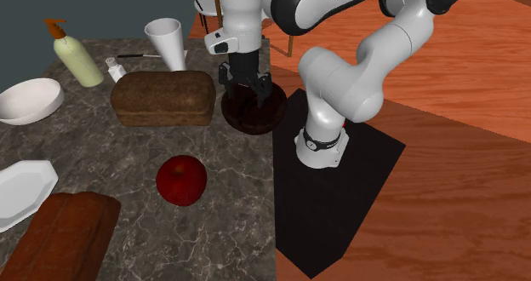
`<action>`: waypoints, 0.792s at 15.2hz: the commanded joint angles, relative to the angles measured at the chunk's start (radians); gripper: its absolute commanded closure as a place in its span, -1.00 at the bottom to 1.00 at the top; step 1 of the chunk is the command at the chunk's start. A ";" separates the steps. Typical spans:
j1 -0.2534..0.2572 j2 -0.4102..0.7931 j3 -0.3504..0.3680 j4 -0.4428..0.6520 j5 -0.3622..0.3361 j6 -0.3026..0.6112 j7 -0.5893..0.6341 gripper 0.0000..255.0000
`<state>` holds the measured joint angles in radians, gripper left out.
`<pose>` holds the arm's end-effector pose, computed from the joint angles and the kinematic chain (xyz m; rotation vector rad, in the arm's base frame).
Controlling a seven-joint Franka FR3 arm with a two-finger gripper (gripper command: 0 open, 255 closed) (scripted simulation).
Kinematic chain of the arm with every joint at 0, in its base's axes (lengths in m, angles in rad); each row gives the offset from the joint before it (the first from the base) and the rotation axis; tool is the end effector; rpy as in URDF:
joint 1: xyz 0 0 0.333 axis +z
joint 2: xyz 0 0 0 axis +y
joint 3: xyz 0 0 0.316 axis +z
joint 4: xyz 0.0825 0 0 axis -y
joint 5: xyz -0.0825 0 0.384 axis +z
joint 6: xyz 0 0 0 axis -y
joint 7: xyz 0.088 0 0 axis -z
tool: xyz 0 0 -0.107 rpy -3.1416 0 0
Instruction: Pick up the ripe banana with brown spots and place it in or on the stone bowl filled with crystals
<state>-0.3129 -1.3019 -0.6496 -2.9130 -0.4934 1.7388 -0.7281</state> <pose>0.1320 -0.2031 0.4158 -3.0453 -0.3990 -0.2180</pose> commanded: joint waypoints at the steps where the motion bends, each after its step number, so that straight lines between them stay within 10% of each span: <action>1: -0.005 0.003 -0.012 -0.023 -0.013 0.023 0.003 -1.00; 8: -0.005 0.003 -0.012 -0.022 -0.013 0.023 0.003 -1.00; 9: -0.005 0.003 -0.012 -0.022 -0.013 0.023 0.003 1.00; 12: -0.009 -0.001 -0.014 -0.021 -0.015 0.018 -0.002 1.00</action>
<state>-0.3221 -1.3075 -0.6598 -2.9300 -0.5058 1.7723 -0.7294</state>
